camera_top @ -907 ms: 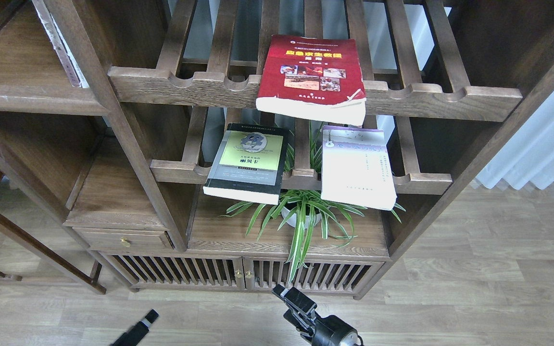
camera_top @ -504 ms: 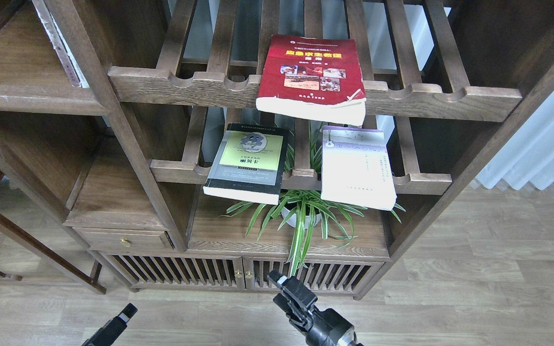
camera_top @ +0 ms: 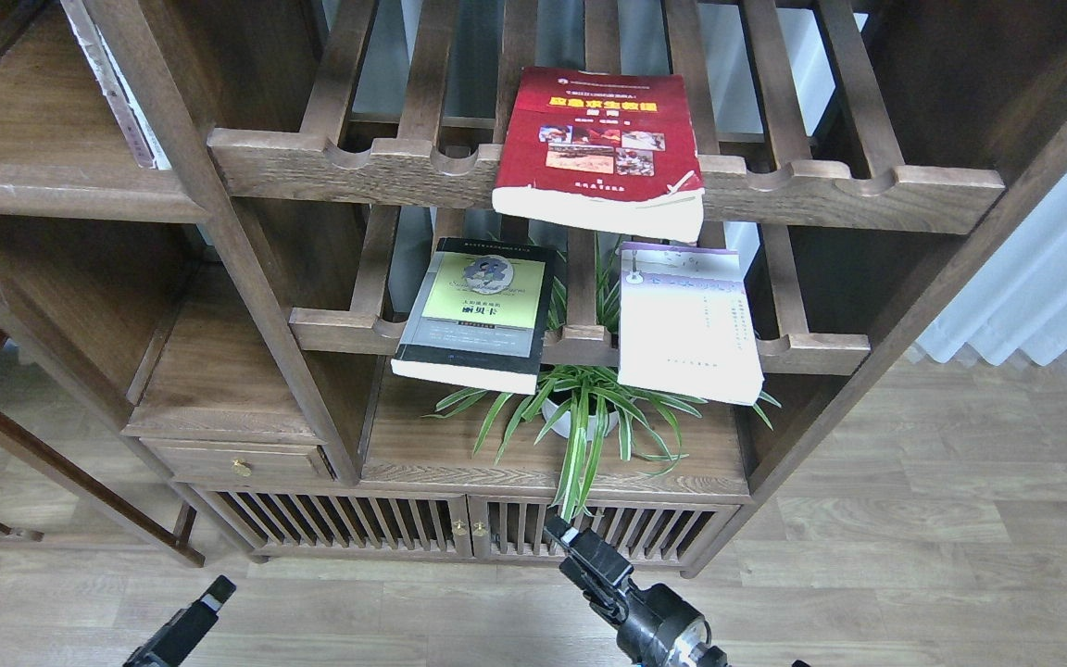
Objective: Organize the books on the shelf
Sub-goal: 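Reach the right gripper toward the white book on the middle shelf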
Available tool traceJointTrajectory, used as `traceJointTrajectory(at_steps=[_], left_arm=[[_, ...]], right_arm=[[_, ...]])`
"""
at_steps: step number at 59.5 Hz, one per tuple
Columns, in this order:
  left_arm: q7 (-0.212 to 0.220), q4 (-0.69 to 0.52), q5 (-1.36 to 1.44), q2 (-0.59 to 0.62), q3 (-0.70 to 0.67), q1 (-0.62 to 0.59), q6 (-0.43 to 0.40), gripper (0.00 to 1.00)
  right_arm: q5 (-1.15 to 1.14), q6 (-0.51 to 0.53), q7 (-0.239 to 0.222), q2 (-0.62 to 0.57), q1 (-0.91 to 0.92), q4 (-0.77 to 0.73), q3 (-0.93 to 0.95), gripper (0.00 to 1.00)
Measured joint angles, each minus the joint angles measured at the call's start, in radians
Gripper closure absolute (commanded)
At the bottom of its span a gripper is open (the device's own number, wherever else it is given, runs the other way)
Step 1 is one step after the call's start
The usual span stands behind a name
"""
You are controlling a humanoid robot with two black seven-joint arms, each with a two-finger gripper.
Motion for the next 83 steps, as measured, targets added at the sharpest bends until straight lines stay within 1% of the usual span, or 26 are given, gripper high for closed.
traceJointTrajectory(at_steps=[12,16,21,37,41,53,69,78,81,82,83], left_arm=[[0.003,0.003,0.0,0.004,-0.004,0.003,0.0,0.0],[0.003,0.003,0.0,0.005,-0.003,0.005,0.0,0.0],[0.003,0.009,0.0,0.005,-0.007,0.006,0.0,0.0],[0.002,0.054,-0.002,0.005,-0.035,0.008,0.0,0.0],[0.002,0.069,-0.002,0.004,-0.037,0.009,0.0,0.0],[0.002,0.085,-0.002,0.003,-0.039,0.008,0.0,0.0],[0.002,0.086,-0.002,0.001,-0.046,0.001,0.0,0.0],[0.002,0.086,-0.002,0.001,-0.057,0.0,0.0,0.0],[0.002,0.086,-0.002,0.002,-0.058,0.0,0.0,0.0],[0.002,0.086,-0.002,0.002,-0.059,0.0,0.0,0.0],[0.002,0.086,-0.002,0.002,-0.06,0.0,0.0,0.0]], right_arm=[[-0.014,0.0,-0.015,-0.003,-0.008,-0.001,-0.011,0.0],[-0.017,0.0,-0.014,-0.014,-0.008,0.0,-0.02,0.0],[-0.016,0.0,-0.002,-0.013,-0.004,0.019,-0.014,0.0],[0.0,0.0,0.015,0.0,-0.059,0.26,0.139,0.0],[0.005,0.0,0.027,0.0,-0.071,0.313,0.158,0.0],[0.023,0.0,0.046,0.0,-0.07,0.327,0.184,0.0],[0.099,0.0,0.112,0.0,-0.016,0.319,0.288,0.0],[0.106,0.0,0.124,0.0,0.015,0.302,0.315,0.0],[0.107,0.0,0.125,0.0,0.02,0.29,0.317,0.03],[0.107,0.0,0.125,0.0,0.021,0.288,0.317,0.07],[0.107,0.0,0.125,0.0,0.022,0.285,0.317,0.08]])
